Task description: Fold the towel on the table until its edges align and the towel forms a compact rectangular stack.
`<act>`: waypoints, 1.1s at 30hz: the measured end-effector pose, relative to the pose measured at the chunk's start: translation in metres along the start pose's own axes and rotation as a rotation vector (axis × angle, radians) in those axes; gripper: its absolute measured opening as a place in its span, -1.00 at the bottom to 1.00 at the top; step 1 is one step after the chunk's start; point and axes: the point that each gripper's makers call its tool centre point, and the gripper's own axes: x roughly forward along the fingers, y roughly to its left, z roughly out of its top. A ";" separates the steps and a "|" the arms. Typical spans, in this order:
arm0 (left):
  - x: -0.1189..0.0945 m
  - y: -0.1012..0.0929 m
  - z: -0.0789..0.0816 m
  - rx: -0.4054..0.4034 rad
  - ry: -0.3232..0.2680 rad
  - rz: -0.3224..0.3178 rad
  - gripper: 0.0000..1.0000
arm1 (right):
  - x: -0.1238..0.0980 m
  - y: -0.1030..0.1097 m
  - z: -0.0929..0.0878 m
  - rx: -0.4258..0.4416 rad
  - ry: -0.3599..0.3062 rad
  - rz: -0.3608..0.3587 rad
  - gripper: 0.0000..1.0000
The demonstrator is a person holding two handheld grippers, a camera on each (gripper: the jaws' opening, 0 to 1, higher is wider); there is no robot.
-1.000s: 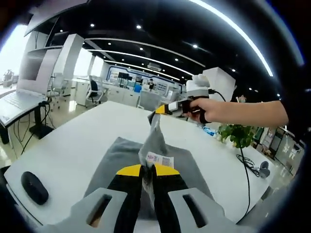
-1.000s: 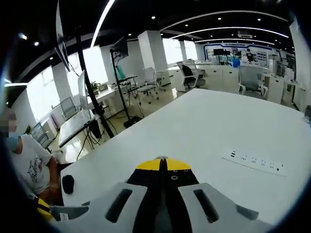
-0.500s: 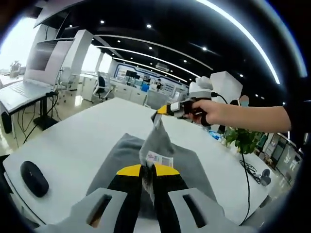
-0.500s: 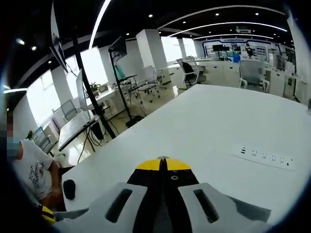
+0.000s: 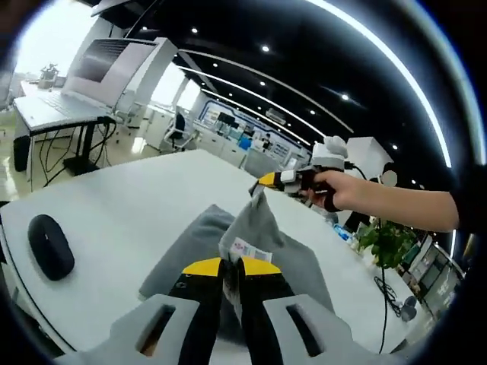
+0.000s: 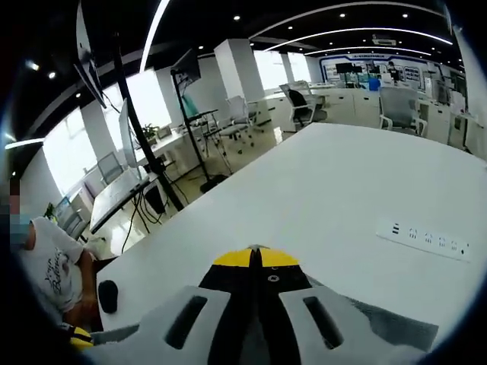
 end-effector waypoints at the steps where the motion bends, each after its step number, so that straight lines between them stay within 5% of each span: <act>1: 0.001 0.002 -0.001 -0.002 0.001 0.005 -0.84 | 0.003 0.000 -0.001 -0.002 0.003 0.001 -1.00; 13: 0.009 0.027 -0.011 -0.040 0.010 0.050 -0.85 | 0.039 0.002 -0.014 0.000 0.056 0.018 -1.00; 33: 0.017 0.061 -0.040 -0.086 0.051 0.127 -0.85 | 0.067 0.012 -0.045 0.021 0.092 0.048 -1.00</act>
